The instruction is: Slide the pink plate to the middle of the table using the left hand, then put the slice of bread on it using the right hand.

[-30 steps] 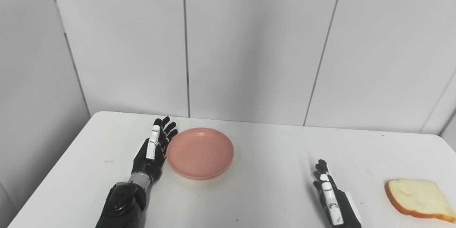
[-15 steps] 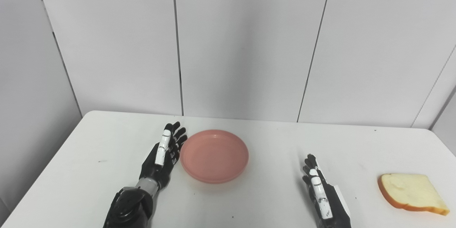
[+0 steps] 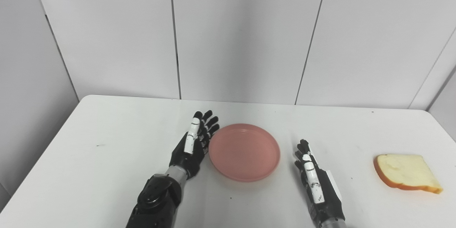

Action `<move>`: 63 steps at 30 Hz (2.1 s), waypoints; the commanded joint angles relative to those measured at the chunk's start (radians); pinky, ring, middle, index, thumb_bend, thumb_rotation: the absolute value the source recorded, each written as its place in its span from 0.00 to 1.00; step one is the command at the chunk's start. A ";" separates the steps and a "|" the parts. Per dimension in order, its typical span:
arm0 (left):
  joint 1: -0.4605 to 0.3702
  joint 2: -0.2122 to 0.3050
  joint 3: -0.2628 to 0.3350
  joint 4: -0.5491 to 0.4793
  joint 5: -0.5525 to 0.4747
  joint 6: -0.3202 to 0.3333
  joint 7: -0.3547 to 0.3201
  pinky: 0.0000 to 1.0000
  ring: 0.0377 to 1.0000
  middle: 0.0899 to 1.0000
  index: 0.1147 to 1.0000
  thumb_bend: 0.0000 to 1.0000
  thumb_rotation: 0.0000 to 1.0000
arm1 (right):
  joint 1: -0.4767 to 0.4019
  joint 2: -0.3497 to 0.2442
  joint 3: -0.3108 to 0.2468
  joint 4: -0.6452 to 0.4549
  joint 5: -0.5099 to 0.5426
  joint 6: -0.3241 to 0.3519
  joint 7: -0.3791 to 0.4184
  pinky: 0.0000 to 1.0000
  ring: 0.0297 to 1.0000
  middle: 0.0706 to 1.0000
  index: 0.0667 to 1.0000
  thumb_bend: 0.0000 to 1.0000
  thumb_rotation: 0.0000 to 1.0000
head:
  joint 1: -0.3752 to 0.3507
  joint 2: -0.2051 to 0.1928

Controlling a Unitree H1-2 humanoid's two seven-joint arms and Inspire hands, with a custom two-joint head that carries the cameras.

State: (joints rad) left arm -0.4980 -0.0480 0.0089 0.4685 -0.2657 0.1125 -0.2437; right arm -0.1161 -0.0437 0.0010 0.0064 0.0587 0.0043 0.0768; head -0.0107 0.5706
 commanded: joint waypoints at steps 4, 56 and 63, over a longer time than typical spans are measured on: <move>0.039 0.011 -0.010 -0.002 -0.010 0.064 -0.037 0.99 0.97 0.97 0.97 0.62 1.00 | 0.027 0.003 0.005 -0.019 -0.004 0.030 -0.002 1.00 0.99 1.00 1.00 0.33 1.00 | -0.007 0.014; 0.028 0.069 0.034 0.192 -0.045 -0.015 -0.123 0.96 0.96 0.96 0.94 0.66 1.00 | -0.242 -0.427 -0.078 -0.344 -0.402 0.216 0.040 0.81 0.90 0.94 0.95 0.84 0.85 | -0.295 -0.056; 0.018 0.093 0.050 0.237 -0.056 -0.036 -0.142 0.94 0.94 0.94 0.93 0.69 1.00 | -0.271 -0.529 -0.094 -0.320 -0.443 0.258 0.104 0.79 0.87 0.89 0.89 0.93 0.49 | -0.330 -0.053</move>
State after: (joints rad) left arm -0.5407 0.0143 0.0558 0.6298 -0.3429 0.0266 -0.4088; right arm -0.3404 -0.5150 -0.0748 -0.2976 -0.3706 0.2563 0.1711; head -0.3405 0.5170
